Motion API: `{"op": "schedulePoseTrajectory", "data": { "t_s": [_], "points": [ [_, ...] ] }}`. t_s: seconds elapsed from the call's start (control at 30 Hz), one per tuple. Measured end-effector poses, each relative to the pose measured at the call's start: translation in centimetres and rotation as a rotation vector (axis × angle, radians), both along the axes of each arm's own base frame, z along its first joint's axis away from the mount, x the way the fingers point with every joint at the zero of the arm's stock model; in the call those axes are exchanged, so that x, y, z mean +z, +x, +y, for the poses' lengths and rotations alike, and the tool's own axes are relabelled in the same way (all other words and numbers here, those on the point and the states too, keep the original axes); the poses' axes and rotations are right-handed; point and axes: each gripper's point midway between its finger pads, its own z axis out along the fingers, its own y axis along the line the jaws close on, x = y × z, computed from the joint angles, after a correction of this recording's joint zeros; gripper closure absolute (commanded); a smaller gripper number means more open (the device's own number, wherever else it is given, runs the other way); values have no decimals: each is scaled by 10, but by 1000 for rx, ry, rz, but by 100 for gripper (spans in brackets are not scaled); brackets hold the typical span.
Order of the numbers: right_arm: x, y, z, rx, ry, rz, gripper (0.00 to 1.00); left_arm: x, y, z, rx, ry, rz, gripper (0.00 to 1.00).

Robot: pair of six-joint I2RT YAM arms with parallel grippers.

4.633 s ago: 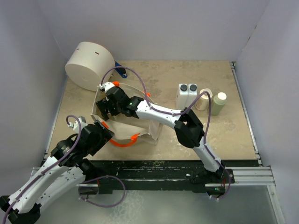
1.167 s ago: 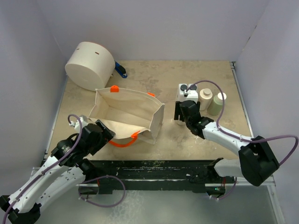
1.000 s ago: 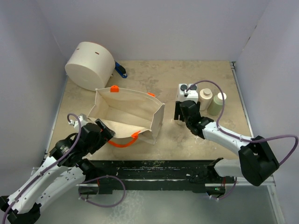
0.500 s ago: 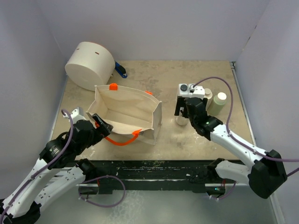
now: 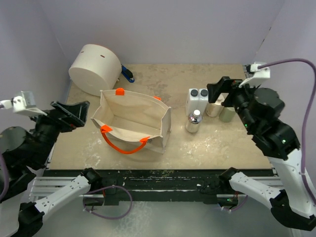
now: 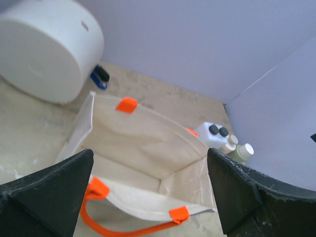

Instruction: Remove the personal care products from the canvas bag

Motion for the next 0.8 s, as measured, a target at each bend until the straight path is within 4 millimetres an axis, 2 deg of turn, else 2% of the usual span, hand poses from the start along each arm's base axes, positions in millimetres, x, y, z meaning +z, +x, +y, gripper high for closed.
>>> {"op": "schedulePoseTrajectory", "data": {
  "t_s": [0.07,0.17,0.4,0.53,0.8],
  "points": [
    [21,-9,-3,20,11,-35,0,30,-1,6,5,40,-81,1],
    [49,-27,-9,51,37,-96,0,54,-1,11,10,107,-152,1],
    [86,-68,-28,94,93,-211,0,78,-3,13,-8,212,-223,1],
    [92,-75,-33,92,97,-233,0,85,-3,14,-12,240,-242,1],
    [81,-68,-28,94,65,-190,0,82,-2,11,-23,261,-234,1]
  ]
}}
